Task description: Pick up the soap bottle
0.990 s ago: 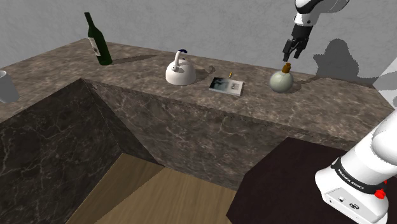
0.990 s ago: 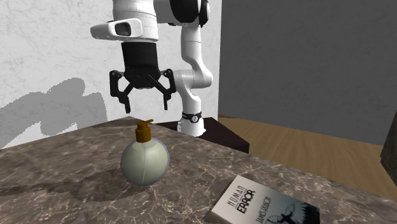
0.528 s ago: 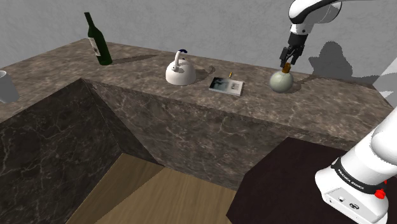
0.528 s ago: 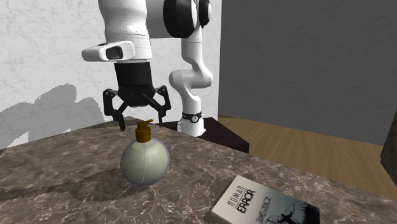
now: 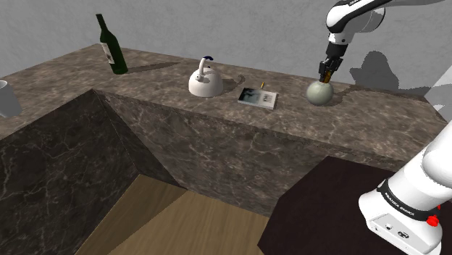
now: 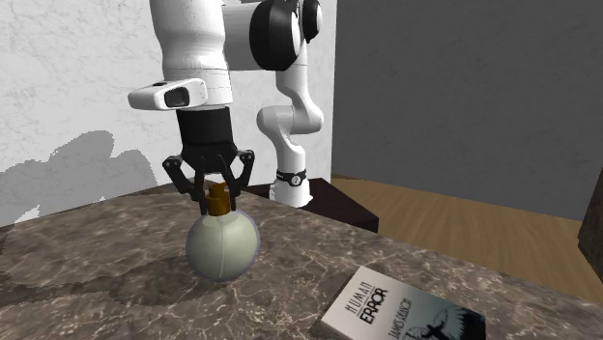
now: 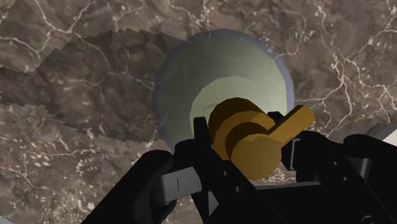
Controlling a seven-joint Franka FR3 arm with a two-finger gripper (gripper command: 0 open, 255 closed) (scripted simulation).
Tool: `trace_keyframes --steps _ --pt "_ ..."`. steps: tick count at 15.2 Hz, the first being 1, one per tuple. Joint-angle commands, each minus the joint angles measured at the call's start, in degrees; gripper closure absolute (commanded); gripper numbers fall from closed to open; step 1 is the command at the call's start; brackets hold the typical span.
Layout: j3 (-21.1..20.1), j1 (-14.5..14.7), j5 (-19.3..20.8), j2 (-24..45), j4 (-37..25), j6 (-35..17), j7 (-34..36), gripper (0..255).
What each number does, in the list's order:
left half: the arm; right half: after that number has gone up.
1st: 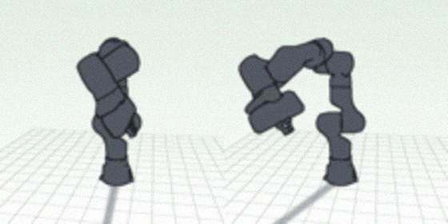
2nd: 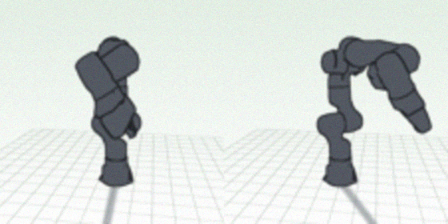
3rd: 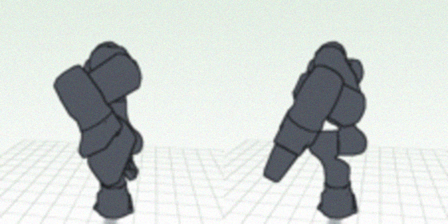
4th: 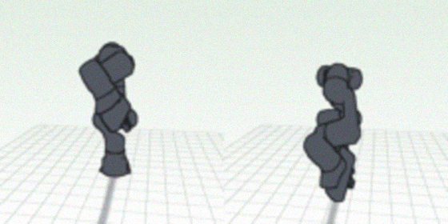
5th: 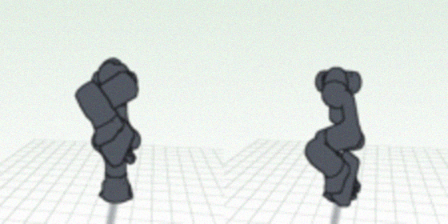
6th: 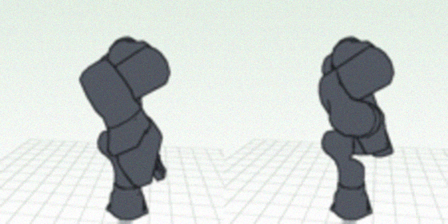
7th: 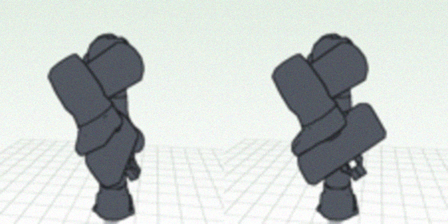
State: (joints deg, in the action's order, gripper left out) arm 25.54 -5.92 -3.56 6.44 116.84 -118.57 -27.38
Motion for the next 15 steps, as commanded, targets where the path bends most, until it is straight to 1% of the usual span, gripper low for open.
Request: trace_keyframes --steps 1,6,15 --pt "0.0 0.0 0.0 0.1 0.1 0.0 0.0 255" --pt "0.0 0.0 0.0 0.2 -0.1 0.1 0.0 255" --pt "0.1 0.2 1.4 -2.6 -4.2 6.6 1.0 255"
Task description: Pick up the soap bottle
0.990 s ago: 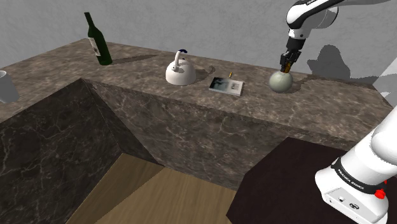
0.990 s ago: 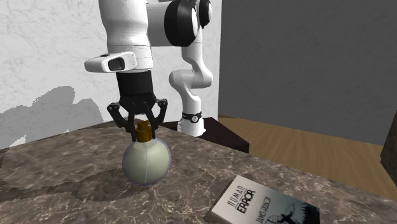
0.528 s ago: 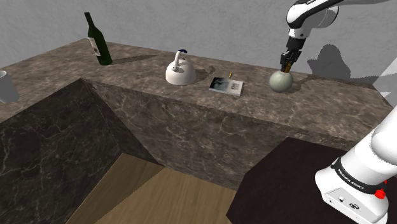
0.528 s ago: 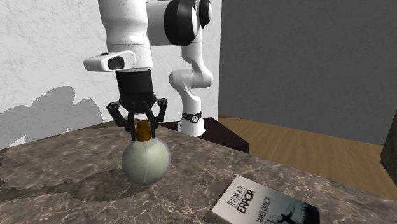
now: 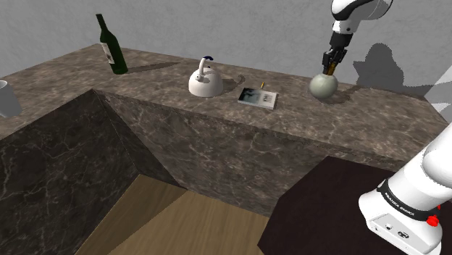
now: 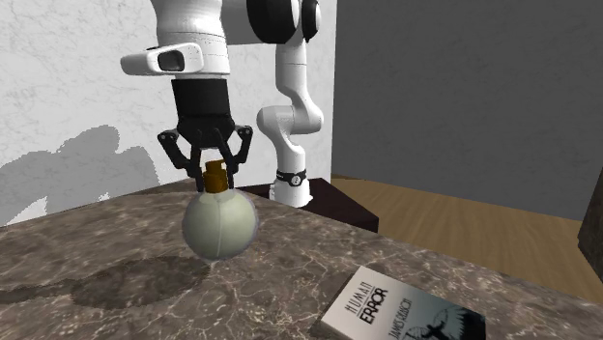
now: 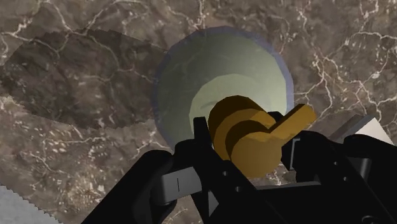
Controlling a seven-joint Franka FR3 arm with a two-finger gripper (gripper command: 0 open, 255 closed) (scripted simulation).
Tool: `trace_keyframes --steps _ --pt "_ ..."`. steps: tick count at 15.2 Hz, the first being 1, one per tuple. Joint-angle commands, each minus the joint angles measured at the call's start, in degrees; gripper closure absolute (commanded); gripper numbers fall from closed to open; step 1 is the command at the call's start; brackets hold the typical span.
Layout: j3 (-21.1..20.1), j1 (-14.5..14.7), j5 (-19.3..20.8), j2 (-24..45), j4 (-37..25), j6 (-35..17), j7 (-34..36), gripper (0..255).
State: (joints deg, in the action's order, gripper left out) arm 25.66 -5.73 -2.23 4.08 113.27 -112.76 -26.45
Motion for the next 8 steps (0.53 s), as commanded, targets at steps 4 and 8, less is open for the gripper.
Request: trace_keyframes --steps 4,8 --pt "0.0 0.1 0.6 -1.1 -2.8 3.7 0.4 255" --pt "0.0 0.1 0.7 -1.5 -4.0 5.3 0.6 255"
